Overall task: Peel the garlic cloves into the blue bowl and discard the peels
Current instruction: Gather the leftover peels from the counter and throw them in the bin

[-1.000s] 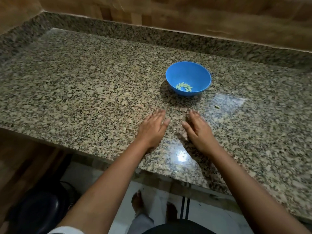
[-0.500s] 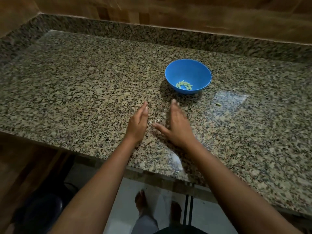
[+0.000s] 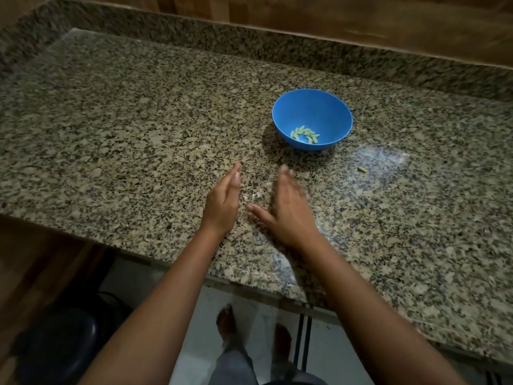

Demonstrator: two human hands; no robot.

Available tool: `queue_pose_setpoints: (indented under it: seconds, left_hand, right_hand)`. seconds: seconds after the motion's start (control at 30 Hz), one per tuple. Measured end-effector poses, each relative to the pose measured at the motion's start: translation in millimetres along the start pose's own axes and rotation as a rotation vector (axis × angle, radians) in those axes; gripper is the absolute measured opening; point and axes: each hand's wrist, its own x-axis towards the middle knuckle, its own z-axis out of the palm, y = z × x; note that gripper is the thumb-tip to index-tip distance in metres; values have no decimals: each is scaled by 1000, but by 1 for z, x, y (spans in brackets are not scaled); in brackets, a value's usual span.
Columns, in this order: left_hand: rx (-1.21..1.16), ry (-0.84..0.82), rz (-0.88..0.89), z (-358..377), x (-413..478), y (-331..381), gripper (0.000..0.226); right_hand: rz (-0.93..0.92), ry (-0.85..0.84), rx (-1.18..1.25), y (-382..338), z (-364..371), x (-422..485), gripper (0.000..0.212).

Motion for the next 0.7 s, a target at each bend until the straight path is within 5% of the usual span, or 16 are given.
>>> queue_pose_setpoints:
  seconds: [0.2,0.43,0.7]
  left_hand:
    - [-77,51,-10,4,0,-4,54]
    - [-306,80,-87,-8,-2,4,54]
    - [-209,250,-110,-67,-39,-15,43]
  right_hand:
    - [103,-65,-107,21,3,-46,101]
    - [15,-16,-112,-4,4,20,101]
    - [-337,-84,-169,-49,20,-31,100]
